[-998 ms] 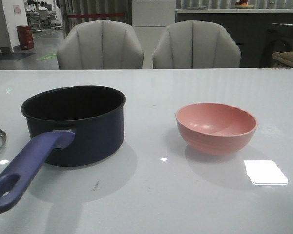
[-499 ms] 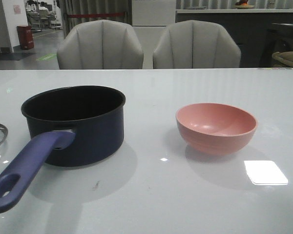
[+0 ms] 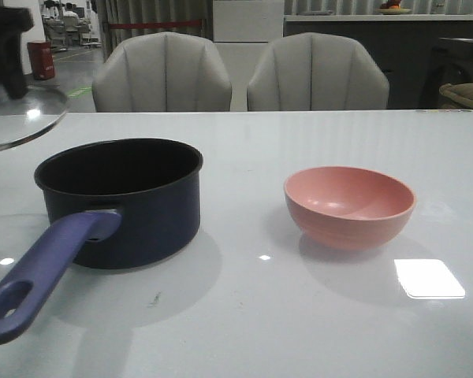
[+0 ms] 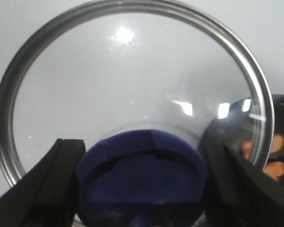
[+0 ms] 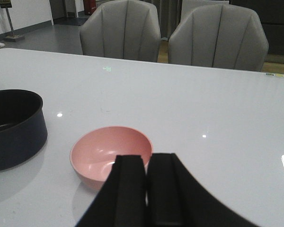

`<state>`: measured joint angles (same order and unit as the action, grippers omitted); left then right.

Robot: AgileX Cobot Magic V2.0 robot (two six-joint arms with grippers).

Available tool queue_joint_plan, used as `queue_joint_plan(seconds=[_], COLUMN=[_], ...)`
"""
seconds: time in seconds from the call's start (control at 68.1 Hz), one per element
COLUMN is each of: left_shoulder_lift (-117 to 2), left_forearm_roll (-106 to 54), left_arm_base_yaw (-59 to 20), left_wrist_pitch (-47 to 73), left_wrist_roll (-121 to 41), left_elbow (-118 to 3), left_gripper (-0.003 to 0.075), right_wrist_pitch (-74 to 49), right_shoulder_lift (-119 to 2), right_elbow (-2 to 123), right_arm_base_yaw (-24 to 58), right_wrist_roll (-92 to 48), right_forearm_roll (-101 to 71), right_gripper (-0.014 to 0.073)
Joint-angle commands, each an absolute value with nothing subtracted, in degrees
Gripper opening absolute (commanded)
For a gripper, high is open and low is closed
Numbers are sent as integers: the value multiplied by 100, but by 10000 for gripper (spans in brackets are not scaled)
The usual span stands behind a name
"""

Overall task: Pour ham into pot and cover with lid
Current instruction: 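Grasp the glass lid knob with the left gripper and lift it, then lower the glass lid onto the saucepan with the left gripper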

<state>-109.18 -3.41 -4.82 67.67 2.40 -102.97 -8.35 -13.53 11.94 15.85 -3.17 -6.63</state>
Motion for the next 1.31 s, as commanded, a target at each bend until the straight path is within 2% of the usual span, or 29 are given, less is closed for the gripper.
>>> queue_joint_plan(seconds=[0.0, 0.293, 1.291], left_shoulder_lift=[-10539, -10772, -10962], left_forearm_roll=[-477, -477, -722], left_arm_base_yaw=[-1034, -2063, -2221], left_wrist_pitch=[6755, 7080, 7277], left_wrist_roll=[208, 0, 0], left_elbow=[-10668, -10720, -10517], left_gripper=[239, 240, 252], right_wrist_pitch=[-404, -404, -404], right_shoulder_lift=[-1403, -1403, -1403], right_elbow=[1360, 1360, 1360], right_arm_base_yaw=[1580, 1580, 1580], right_wrist_roll=[-378, -378, -378], right_forearm_roll=[-607, -607, -607], right_gripper=[162, 162, 162])
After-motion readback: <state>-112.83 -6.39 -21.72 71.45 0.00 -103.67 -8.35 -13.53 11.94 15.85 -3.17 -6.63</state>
